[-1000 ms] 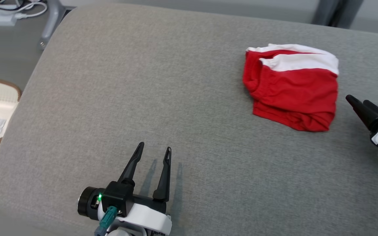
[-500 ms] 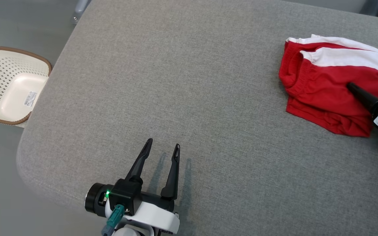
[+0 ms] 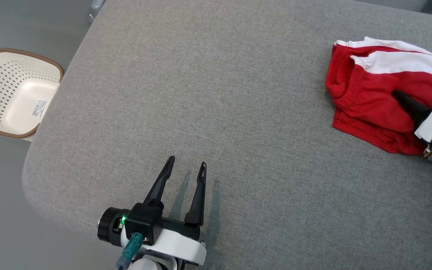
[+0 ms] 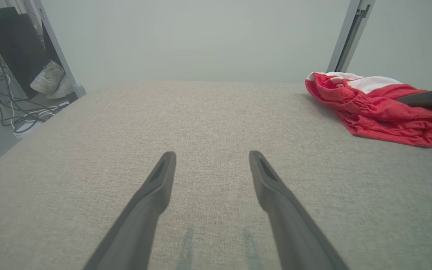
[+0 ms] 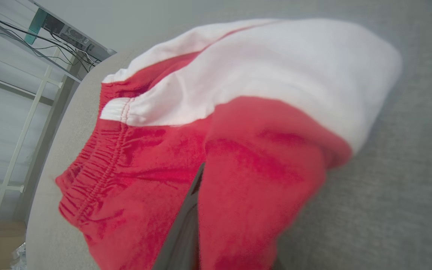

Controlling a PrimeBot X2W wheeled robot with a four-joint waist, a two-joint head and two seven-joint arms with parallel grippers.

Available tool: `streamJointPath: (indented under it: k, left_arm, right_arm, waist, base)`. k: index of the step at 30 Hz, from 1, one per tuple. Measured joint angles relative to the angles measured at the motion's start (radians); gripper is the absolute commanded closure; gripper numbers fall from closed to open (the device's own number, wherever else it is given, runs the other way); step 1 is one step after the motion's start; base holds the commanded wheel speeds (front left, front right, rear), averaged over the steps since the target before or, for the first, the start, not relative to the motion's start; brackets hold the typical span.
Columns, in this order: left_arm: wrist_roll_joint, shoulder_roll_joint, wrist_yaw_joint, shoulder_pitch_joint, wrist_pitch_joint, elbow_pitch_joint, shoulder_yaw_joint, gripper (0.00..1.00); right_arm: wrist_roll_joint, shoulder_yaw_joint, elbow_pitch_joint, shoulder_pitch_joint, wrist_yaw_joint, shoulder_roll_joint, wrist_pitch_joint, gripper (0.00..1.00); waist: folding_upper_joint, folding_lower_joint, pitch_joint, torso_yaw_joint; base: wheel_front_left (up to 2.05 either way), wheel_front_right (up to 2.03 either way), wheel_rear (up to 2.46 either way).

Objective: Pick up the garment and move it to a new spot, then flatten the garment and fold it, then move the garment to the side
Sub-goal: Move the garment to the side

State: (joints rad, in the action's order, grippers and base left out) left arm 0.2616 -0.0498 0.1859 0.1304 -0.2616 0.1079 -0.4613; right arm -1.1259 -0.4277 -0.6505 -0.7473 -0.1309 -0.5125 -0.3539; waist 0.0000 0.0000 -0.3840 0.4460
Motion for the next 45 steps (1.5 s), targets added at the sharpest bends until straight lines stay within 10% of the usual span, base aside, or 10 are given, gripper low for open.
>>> streamJointPath:
  k: [15, 31, 45]
  left_arm:
    - [-0.036, 0.0, -0.018, 0.024, 0.0, -0.001, 0.022, 0.0]
    - [-0.04, 0.001, -0.04, 0.144, 0.0, 0.001, 0.038, 0.0]
    - [-0.03, 0.0, -0.045, 0.185, 0.0, 0.008, 0.037, 0.0]
  right_arm:
    - [0.082, -0.27, 0.159, 0.015, 0.0, -0.119, 0.111, 1.0]
    - [0.188, -0.534, 0.434, -0.103, 0.0, -0.572, 0.221, 1.0]
    - [0.237, -0.593, 0.416, -0.113, 0.0, -0.886, 0.333, 1.0]
  waist:
    - [0.0, 0.0, 0.041, -0.132]
    - [0.0, 0.0, 0.005, -0.366]
    - [0.0, 0.0, -0.091, -0.378]
  base:
    - [0.0, 0.0, 0.0]
    - [0.0, 0.0, 0.0]
    - [0.0, 0.0, 0.0]
